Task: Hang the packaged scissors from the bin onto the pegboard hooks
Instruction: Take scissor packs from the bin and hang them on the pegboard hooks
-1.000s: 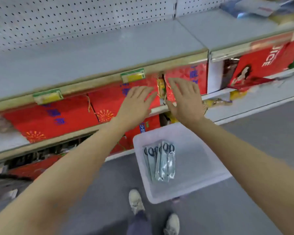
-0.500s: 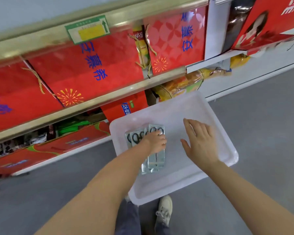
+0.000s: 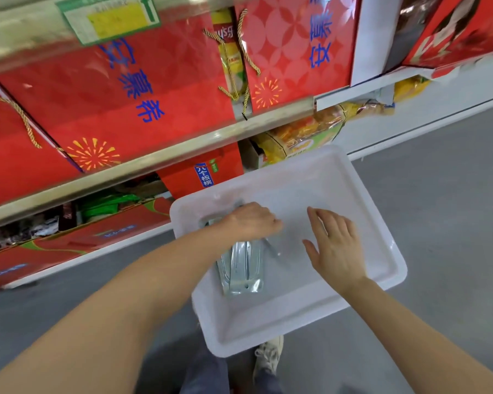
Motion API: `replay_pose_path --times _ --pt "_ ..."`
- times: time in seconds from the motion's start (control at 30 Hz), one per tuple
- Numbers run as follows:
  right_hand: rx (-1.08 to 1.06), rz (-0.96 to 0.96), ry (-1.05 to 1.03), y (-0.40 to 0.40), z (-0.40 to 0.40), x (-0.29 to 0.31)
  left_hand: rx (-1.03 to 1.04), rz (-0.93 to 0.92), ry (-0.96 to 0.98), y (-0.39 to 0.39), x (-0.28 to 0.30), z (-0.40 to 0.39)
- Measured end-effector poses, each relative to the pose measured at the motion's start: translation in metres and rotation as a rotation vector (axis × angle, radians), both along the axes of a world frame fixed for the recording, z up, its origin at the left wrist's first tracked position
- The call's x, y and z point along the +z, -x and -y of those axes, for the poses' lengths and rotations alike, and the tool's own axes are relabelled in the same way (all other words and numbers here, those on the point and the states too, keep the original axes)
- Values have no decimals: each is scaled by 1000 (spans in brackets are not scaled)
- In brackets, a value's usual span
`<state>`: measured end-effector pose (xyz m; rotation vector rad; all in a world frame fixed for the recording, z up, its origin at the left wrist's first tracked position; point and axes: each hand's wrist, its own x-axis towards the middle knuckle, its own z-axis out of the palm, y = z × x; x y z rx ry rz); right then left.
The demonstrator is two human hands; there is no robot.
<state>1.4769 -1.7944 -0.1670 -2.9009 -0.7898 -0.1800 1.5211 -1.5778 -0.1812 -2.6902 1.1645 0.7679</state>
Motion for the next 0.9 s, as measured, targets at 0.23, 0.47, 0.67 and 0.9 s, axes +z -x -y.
replay_pose_path --times 0.23,0.47,0.67,0.9 --pt "593 -58 131 -4 -27 -56 1225 101 602 51 55 -65" --pt "996 -127 472 -30 -105 -98 1722 66 1177 100 50 -85" --pt "910 -135 469 -31 -90 -85 1766 150 1415 121 55 -86" --pt "671 -399 182 -11 -47 -34 1678 354 1517 124 120 -95"
